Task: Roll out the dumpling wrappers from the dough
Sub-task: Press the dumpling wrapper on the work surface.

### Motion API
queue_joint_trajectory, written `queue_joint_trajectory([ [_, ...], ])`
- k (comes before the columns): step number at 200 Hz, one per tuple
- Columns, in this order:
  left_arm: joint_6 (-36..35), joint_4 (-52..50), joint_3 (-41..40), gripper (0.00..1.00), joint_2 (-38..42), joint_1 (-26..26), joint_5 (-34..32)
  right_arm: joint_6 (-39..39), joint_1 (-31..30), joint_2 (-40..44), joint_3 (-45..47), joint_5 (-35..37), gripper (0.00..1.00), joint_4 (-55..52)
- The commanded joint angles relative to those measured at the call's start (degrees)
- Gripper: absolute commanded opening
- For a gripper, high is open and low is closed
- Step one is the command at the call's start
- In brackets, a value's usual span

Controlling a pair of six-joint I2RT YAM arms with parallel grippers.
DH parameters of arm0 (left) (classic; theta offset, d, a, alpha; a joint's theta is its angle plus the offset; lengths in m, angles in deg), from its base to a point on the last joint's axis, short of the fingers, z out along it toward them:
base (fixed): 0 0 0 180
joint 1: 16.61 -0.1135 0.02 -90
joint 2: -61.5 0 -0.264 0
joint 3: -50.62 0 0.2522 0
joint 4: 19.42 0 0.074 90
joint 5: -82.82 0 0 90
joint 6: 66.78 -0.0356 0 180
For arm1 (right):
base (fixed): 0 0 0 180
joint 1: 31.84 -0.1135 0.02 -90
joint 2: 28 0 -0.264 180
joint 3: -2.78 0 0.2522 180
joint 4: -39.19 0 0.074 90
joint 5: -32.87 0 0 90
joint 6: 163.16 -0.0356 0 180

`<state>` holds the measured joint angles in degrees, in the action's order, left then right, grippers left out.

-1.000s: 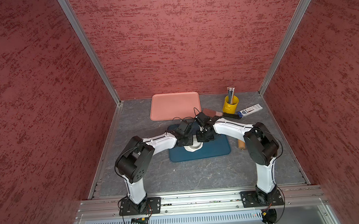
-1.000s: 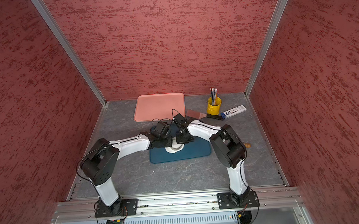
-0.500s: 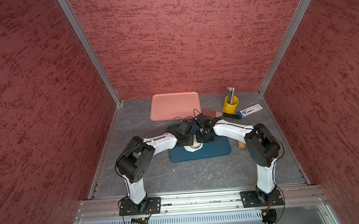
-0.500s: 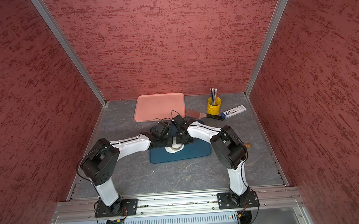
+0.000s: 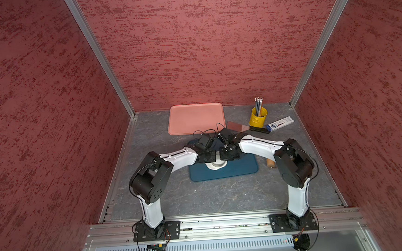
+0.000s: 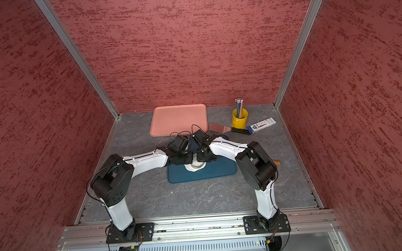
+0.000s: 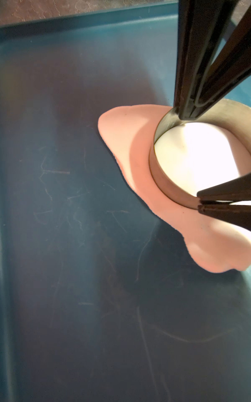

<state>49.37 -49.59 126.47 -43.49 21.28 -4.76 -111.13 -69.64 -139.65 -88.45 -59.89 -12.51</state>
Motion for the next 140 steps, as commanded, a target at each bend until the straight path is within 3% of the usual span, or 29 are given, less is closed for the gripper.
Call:
queue_joint_trajectory([
  [1, 4.06, -0.56, -2.79, 0.02, -2.94, 3.38, 4.03, -0.14, 1.5, -2.64, -1.22, -5.58, 0.0, 1.37],
  [34, 7.6, 1.95, -6.8, 0.03, -0.68, 5.23, 3.59, 4.82, 2.65, -4.75, -7.38, 4.34, 0.0, -4.25],
  [74, 4.44, 2.6, -2.21, 0.02, -4.86, 1.1, 3.74, 1.39, -1.81, -2.26, -3.28, -4.14, 0.0, -1.59],
  [103, 2.47, 2.61, 0.56, 0.02, -6.53, -0.6, 2.74, -5.04, -4.05, -0.01, 3.0, -12.94, 0.0, 6.28],
  [140, 4.8, 2.18, -1.72, 0.01, -4.61, 3.49, 3.72, -1.15, 0.58, -2.08, -0.3, -5.66, 0.0, 3.16],
])
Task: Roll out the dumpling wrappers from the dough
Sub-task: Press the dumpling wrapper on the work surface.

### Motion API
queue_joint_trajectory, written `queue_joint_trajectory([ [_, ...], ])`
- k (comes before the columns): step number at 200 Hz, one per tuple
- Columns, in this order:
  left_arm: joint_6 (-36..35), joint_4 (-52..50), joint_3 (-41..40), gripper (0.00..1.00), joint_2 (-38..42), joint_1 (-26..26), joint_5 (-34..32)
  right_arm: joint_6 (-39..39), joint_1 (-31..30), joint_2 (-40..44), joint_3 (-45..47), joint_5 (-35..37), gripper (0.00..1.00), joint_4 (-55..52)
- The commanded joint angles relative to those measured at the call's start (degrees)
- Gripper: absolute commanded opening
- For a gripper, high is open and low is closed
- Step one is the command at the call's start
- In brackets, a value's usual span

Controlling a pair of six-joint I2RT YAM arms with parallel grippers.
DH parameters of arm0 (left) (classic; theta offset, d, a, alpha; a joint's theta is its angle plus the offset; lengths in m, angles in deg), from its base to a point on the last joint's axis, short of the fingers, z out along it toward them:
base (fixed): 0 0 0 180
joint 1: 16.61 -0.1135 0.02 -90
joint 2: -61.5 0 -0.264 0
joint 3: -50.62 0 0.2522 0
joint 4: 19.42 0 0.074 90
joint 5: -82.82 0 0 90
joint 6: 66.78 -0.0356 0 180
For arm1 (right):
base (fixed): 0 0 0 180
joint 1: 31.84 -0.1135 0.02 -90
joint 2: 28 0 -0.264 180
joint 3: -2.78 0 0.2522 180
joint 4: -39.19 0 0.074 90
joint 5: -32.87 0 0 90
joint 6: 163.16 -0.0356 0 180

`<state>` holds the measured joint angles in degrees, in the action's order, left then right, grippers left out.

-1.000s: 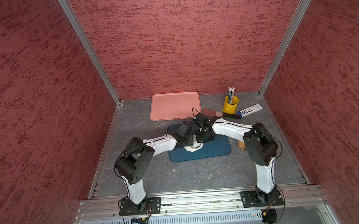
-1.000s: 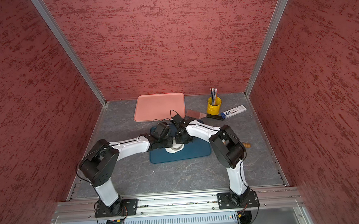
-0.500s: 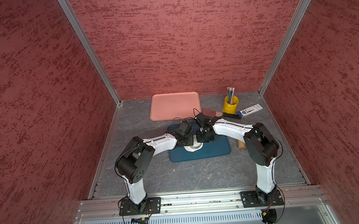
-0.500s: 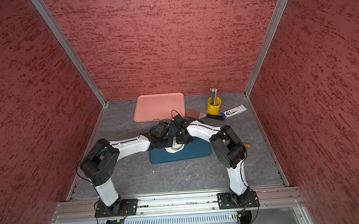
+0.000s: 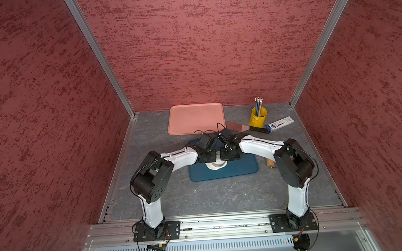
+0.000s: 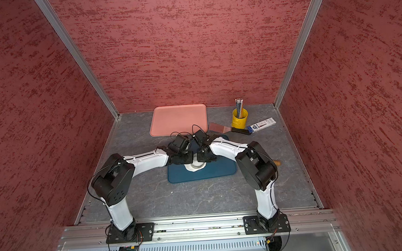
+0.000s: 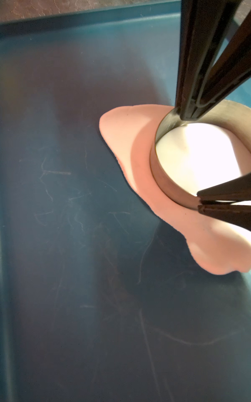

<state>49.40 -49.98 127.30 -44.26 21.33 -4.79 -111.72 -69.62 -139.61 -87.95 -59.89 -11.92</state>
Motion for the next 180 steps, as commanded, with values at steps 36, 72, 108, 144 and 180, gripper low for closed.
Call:
queue_joint_trajectory([
  [36, 9.24, 4.43, -6.22, 0.01, -1.21, 6.63, 3.5, 5.02, 3.35, -3.79, -7.76, 5.42, 0.0, -2.15],
  [72, 6.52, 4.21, -2.87, 0.01, -4.39, 1.84, 4.34, 1.3, -0.53, -2.96, -4.95, -5.29, 0.0, 0.69],
  [108, 3.11, 2.7, 1.75, 0.01, -7.44, -0.58, 2.64, -6.6, -2.46, 0.69, 4.76, -14.78, 0.0, 10.96],
  [144, 3.71, 2.22, -0.76, 0.01, -6.41, 2.58, 1.36, -2.07, 1.15, 1.28, 0.78, -4.11, 0.0, 4.73],
  [180, 4.49, 1.44, -0.01, 0.05, -6.98, 3.38, -0.68, 0.77, 1.46, 1.94, -3.26, -1.1, 0.0, 1.74],
])
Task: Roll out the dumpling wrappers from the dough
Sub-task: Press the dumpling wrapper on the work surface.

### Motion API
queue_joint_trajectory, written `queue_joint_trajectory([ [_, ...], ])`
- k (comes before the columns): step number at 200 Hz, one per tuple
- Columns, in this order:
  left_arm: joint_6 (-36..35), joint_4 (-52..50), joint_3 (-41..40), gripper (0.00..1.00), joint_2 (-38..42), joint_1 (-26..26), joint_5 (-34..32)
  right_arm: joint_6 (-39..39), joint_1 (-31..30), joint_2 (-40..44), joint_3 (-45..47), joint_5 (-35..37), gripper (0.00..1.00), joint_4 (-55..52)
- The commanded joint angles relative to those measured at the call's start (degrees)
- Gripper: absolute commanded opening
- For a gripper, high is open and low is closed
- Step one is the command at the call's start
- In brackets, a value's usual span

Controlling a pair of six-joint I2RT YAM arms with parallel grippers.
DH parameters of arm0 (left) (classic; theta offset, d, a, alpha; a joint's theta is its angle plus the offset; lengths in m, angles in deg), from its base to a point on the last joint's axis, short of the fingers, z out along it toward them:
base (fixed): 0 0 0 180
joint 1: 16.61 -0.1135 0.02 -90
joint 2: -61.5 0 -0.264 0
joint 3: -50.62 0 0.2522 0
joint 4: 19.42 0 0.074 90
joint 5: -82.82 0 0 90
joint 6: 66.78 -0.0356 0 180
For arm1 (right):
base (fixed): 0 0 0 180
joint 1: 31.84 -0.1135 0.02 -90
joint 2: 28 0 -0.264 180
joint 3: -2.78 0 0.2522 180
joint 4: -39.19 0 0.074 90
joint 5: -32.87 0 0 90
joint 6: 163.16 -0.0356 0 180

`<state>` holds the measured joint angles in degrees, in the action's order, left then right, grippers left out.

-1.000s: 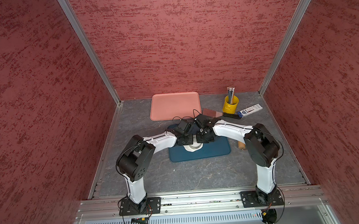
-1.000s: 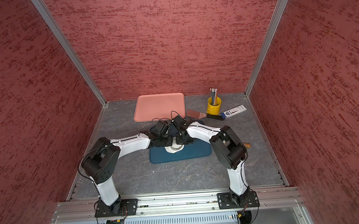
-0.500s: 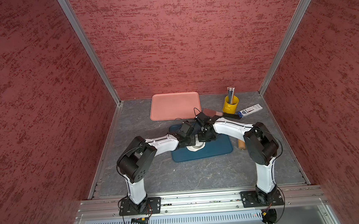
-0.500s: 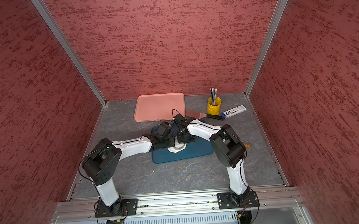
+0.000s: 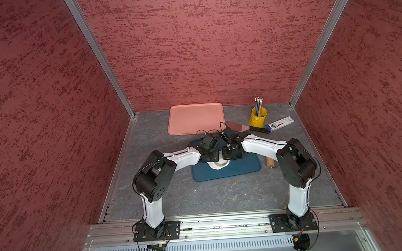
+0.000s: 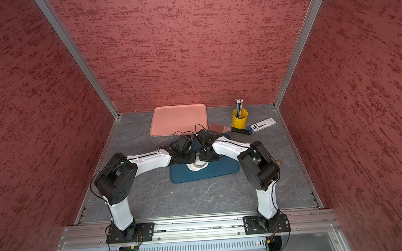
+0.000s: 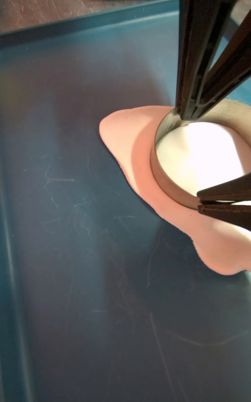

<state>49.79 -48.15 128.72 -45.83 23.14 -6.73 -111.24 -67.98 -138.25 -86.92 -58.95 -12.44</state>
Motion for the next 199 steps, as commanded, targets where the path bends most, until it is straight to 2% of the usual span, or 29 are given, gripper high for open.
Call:
queue_joint_trajectory([
  [1, 4.14, -0.45, -1.29, 0.05, -5.38, 1.57, 1.24, 0.25, -0.17, 0.58, -4.34, -2.09, 0.0, 2.27],
  [37, 4.76, 0.26, -1.24, 0.07, -5.24, 1.76, 2.07, -0.72, -0.03, 0.06, -4.38, -4.2, 0.0, 4.94],
  [80, 8.87, -1.29, -1.25, 0.07, -4.51, 3.64, 4.43, -0.13, 1.54, -5.81, -7.73, -3.39, 0.0, 4.37],
  [95, 10.1, -0.28, -2.46, 0.14, -3.51, 4.02, 4.91, 0.14, 1.56, -6.4, -8.12, -3.25, 0.0, 4.09],
  [101, 10.2, 0.6, -2.76, 0.18, -3.56, 3.98, 5.08, -0.09, 1.44, -6.61, -8.25, -4.44, 0.0, 3.42],
  [118, 9.21, 0.55, -1.36, 0.18, -5.87, 2.04, 5.29, -2.73, -0.23, -5.8, -6.8, -10.04, 0.0, 3.32],
  [130, 8.36, 0.81, 0.35, 0.16, -8.22, 0.27, 6.34, -5.41, -2.85, -4.44, -4.76, -12.46, 0.0, 4.84],
  [150, 6.96, -0.49, 2.53, 0.05, -8.84, -0.59, 5.55, -8.4, -4.52, -3.5, -2.71, -14.83, 0.0, 6.19],
  [157, 6.57, -0.8, 2.55, 0.0, -7.78, -0.02, 3.73, -8.23, -3.96, -3.3, -2.27, -13.62, 0.0, 5.99],
  [174, 5.35, -1.97, 3.04, 0.0, -6.42, 1.12, 2.12, -6.2, -1.37, -3.45, -2.64, -9.19, 0.0, 3.86],
  [199, 5.86, -2.51, 2.81, 0.0, -7.23, 1.76, 3.3, -2.44, 2.1, -5.32, -5.87, -4.68, 0.0, 0.59],
])
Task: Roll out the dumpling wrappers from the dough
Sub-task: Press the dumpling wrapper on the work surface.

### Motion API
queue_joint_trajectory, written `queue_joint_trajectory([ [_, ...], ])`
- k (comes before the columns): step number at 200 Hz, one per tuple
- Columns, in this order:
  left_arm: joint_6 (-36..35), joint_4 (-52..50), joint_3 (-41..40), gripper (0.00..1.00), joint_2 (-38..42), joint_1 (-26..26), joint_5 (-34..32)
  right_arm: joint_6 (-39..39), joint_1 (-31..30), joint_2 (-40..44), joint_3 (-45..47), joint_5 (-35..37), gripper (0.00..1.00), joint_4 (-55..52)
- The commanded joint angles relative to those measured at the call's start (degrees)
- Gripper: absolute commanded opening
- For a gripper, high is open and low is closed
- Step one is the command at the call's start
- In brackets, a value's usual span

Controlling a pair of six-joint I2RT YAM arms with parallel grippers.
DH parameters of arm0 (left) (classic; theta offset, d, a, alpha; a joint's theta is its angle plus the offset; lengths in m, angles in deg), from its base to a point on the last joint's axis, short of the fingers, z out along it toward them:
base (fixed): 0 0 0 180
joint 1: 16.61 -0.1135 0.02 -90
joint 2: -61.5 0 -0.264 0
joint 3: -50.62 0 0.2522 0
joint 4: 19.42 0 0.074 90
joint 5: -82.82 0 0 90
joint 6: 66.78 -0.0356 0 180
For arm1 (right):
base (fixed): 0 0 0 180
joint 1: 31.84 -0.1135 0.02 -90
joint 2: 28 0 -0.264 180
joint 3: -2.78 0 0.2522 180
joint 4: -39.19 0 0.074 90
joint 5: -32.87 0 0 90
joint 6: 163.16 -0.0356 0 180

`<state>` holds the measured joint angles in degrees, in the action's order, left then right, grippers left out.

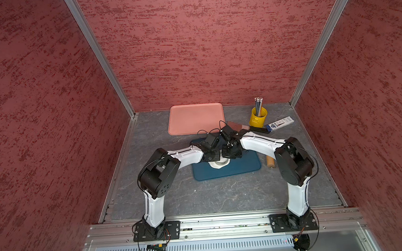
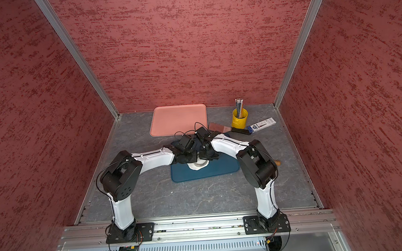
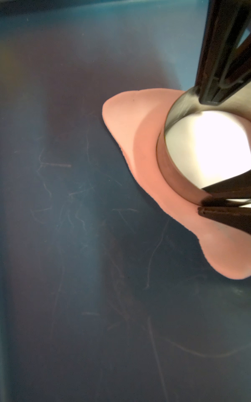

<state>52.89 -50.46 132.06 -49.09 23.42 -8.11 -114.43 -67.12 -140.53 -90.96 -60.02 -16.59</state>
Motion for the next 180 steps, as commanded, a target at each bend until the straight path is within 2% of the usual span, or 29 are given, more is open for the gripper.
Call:
queue_joint_trajectory([
  [1, 2.85, -0.29, -0.49, 0.0, -4.0, 1.55, 4.78, 0.89, 1.35, -3.09, -2.01, -3.48, 0.0, 4.66],
  [36, 4.44, -3.37, 0.58, 0.0, -3.49, 6.07, 2.72, 2.77, 1.45, -6.16, -4.38, -2.07, 0.0, 3.52],
  [74, 3.66, -1.28, 0.83, 0.0, -5.78, 1.89, 4.84, -3.0, -3.31, -5.81, 0.27, -10.45, 0.0, 8.08],
  [94, 2.75, -0.22, 1.14, 0.0, -6.8, 0.32, 5.39, -6.29, -4.8, -3.66, 3.57, -12.56, 0.0, 12.02],
  [121, 4.45, -0.48, -0.17, 0.0, -5.01, 2.83, 6.78, -5.21, 0.23, -4.73, 3.58, -9.95, 0.0, 11.7],
  [140, 7.43, 0.74, -1.62, 0.0, -3.23, 6.08, 9.16, -1.85, 3.3, -6.34, -0.2, -2.28, 0.0, 8.15],
  [154, 8.37, 0.94, -1.74, 0.0, -2.95, 6.98, 9.44, 0.86, 3.69, -7.41, -3.28, -0.02, 0.0, 5.58],
  [180, 6.74, 1.33, -0.71, 0.0, -5.4, 2.97, 9.48, -0.87, 0.88, -6.04, -0.83, -5.11, 0.0, 6.64],
])
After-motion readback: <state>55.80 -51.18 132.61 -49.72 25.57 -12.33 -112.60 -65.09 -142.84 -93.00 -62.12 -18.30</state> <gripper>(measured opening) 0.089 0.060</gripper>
